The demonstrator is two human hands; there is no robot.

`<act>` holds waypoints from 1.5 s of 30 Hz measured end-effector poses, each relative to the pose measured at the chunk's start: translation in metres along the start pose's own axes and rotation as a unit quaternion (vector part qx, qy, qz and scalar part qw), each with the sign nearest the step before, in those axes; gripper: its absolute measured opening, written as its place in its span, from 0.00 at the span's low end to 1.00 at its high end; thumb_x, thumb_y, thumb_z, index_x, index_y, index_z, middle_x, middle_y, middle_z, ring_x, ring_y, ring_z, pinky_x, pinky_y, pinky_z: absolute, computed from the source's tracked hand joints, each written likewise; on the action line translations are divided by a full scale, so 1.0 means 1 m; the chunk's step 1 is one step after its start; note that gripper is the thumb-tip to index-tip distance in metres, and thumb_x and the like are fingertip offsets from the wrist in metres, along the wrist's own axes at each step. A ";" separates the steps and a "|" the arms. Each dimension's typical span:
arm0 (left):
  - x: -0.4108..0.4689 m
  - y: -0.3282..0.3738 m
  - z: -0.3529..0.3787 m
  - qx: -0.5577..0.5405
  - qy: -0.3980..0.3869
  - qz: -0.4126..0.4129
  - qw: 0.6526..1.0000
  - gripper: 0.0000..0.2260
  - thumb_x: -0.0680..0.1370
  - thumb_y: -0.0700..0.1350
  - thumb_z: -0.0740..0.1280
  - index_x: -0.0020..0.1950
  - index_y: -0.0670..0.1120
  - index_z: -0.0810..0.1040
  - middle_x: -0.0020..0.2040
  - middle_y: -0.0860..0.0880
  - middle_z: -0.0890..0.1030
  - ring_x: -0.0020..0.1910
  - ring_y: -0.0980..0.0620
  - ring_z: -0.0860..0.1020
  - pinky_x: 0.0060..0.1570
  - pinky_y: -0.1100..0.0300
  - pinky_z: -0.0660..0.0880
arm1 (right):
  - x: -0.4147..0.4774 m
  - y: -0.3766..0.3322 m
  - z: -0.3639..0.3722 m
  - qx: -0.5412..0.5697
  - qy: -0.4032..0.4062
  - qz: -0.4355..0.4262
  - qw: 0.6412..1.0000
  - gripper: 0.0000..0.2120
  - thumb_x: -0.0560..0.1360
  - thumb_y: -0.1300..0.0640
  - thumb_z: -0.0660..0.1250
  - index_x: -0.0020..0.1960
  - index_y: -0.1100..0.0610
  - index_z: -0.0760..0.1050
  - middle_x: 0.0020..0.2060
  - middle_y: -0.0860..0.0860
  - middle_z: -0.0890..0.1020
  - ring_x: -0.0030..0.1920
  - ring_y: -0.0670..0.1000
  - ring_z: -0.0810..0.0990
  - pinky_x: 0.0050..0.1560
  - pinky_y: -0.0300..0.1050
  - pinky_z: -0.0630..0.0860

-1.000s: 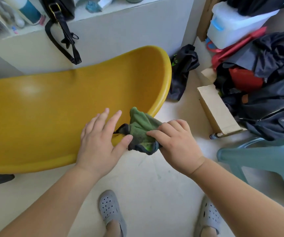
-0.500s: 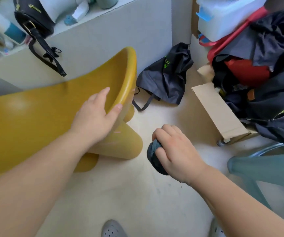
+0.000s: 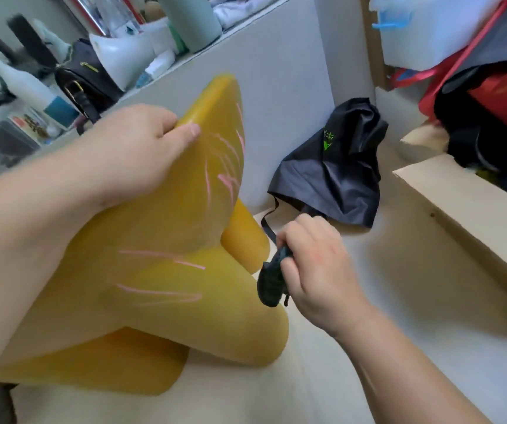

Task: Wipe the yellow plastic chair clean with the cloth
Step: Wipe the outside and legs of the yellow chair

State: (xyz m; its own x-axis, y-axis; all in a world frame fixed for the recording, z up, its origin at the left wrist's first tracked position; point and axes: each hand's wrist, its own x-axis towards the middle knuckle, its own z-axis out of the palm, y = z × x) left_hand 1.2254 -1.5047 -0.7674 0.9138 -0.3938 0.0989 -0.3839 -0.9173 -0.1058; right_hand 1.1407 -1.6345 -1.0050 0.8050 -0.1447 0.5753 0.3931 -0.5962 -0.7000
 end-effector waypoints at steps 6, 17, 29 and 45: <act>-0.012 -0.005 0.000 0.012 0.001 0.037 0.999 0.20 0.83 0.58 0.56 0.39 0.47 0.74 0.38 0.47 0.77 0.39 0.47 0.77 0.36 0.55 0.70 | 0.045 -0.010 0.017 -0.028 0.048 -0.096 0.994 0.18 0.70 0.64 0.60 0.55 0.53 0.79 0.45 0.49 0.80 0.42 0.56 0.72 0.43 0.55 0.73; -0.108 -0.022 -0.021 -0.024 -0.072 0.092 0.993 0.22 0.78 0.67 0.52 0.48 0.52 0.77 0.42 0.54 0.80 0.42 0.54 0.79 0.41 0.54 0.75 | 0.038 -0.037 0.006 0.205 0.182 -0.030 0.961 0.11 0.74 0.60 0.64 0.54 0.58 0.81 0.49 0.51 0.80 0.53 0.49 0.78 0.56 0.39 0.72; -0.023 0.053 -0.011 -0.046 -0.078 0.071 0.993 0.24 0.84 0.53 0.55 0.79 0.65 0.52 0.77 0.60 0.64 0.75 0.58 0.63 0.68 0.66 0.58 | 0.014 -0.021 0.029 0.188 0.254 0.228 0.921 0.27 0.67 0.43 0.63 0.62 0.55 0.70 0.53 0.50 0.71 0.54 0.56 0.74 0.54 0.59 0.76; -0.047 0.040 -0.011 -0.081 -0.073 0.051 0.993 0.27 0.78 0.56 0.59 0.77 0.65 0.61 0.72 0.74 0.63 0.70 0.76 0.61 0.74 0.61 0.60 | 0.034 -0.029 0.058 0.367 0.248 0.334 0.832 0.30 0.58 0.36 0.71 0.55 0.50 0.71 0.46 0.47 0.82 0.48 0.51 0.82 0.49 0.52 0.80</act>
State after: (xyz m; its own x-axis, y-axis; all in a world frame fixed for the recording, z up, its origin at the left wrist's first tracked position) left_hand 1.1657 -1.5231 -0.7651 0.8740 -0.4834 -0.0498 -0.4809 -0.8751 0.0543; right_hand 1.1829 -1.5765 -0.9898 0.7422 -0.6666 -0.0685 0.2437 0.3637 -0.8991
